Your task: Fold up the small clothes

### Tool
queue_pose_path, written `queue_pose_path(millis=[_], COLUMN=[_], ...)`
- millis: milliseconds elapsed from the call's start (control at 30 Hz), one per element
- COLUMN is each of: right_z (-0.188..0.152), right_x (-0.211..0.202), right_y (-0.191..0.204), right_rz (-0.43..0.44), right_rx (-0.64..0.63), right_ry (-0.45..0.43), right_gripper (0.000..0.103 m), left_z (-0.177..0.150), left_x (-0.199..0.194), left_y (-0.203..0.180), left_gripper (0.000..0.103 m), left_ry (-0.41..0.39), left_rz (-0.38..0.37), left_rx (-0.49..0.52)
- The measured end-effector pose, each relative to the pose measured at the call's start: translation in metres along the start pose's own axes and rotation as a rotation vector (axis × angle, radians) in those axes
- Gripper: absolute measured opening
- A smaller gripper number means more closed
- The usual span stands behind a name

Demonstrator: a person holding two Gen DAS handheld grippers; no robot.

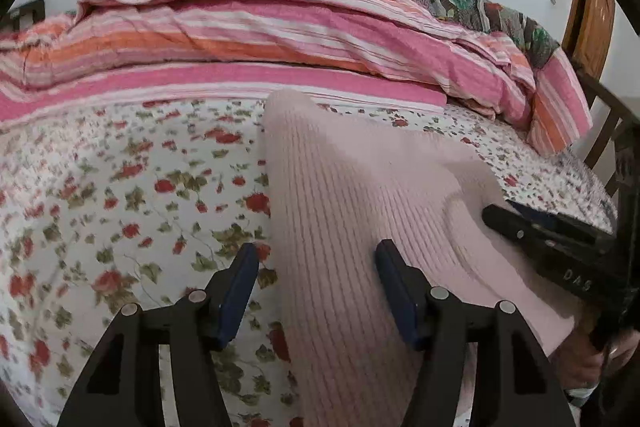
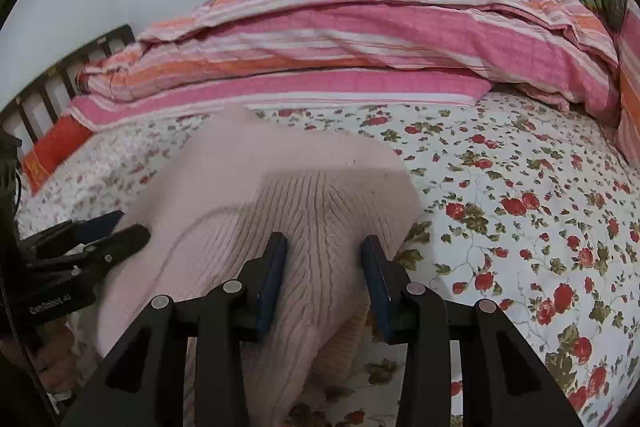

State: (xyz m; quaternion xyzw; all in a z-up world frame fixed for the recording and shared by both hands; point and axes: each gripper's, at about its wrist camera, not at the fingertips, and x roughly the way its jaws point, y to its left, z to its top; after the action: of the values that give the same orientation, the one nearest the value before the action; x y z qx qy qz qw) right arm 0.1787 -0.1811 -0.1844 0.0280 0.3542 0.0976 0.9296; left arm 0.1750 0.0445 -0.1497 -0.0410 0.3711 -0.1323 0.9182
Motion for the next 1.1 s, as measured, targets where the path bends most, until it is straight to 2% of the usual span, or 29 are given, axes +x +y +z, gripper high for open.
queue_pose_path(millis=[100,300,467,633,1100], right_z=[-0.004,-0.004,-0.003,-0.002,-0.003], right_x=[0.003,0.008,0.011,0.016,0.017], right_y=[0.0,0.003,0.003,0.005,0.006], right_rz=[-0.015,-0.034,-0.04,-0.055,-0.06], right_rx=[0.01,0.015,0.01,0.004,0.005], right_ry=[-0.003,-0.003,-0.005,-0.014,-0.021], right_gripper=[0.038,0.042,0.046,0.048,0.049], left_z=[-0.004,-0.008,-0.006,-0.007,-0.006], left_x=[0.002,0.004,0.008,0.01,0.013], left_y=[0.002,-0.007,0.001,0.001,0.004], left_gripper=[0.064,0.068,0.071,0.076,0.076], left_ry=[-0.015,-0.063,-0.049,-0.056,-0.061], left_rz=[-0.013,0.053,0.027,0.034,0.026], left_rx=[-0.02,0.009,-0.032,-0.035,-0.045])
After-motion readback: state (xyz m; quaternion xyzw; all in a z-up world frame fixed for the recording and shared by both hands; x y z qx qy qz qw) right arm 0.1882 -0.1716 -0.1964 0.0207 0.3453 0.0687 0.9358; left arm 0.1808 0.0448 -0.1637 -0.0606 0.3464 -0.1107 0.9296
